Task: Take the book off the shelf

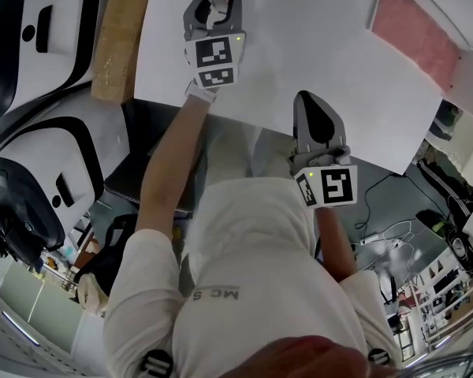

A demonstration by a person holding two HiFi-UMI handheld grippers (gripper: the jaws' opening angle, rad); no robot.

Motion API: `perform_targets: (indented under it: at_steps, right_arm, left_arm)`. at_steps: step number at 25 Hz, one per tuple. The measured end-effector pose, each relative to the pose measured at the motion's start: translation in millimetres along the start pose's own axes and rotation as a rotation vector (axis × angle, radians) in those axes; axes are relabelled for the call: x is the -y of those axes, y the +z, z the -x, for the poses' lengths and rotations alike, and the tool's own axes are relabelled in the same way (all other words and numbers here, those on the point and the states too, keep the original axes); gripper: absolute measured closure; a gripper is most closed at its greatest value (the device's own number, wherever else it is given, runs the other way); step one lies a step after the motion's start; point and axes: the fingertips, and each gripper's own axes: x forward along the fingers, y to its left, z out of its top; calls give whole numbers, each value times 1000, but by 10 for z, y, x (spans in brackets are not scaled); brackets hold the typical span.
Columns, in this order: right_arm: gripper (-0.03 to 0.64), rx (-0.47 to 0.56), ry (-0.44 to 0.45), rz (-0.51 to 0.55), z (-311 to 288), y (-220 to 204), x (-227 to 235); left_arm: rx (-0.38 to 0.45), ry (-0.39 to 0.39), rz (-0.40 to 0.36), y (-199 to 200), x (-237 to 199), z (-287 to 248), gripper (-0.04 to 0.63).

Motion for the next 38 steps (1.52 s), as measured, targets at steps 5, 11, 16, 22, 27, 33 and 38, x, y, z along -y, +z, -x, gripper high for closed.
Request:
perform_targets:
  at_steps: [5, 11, 16, 22, 27, 33, 38]
  right_arm:
    - [621, 12, 6, 11, 69, 68, -114]
    - [621, 35, -5, 27, 181, 208, -281]
    - [621, 62, -24, 43, 276, 394, -295]
    - [621, 79, -32, 58, 363, 519, -348]
    - [620, 95, -30, 73, 382, 620, -397]
    - [620, 121, -21, 105, 505, 853, -399]
    - [621, 154, -34, 116, 634, 1013, -366]
  left_arm:
    - [-13, 3, 3, -34, -21, 234, 433]
    - [-35, -6, 26, -45, -21, 634, 431]
    - [-51, 6, 60, -30, 13, 874, 431]
    - [-70, -4, 53, -57, 93, 1178, 431]
    - [-87, -7, 77, -64, 108, 1430, 431]
    - [-112, -11, 63, -30, 237, 1809, 431]
    - [-122, -7, 70, -12, 344, 2089, 431]
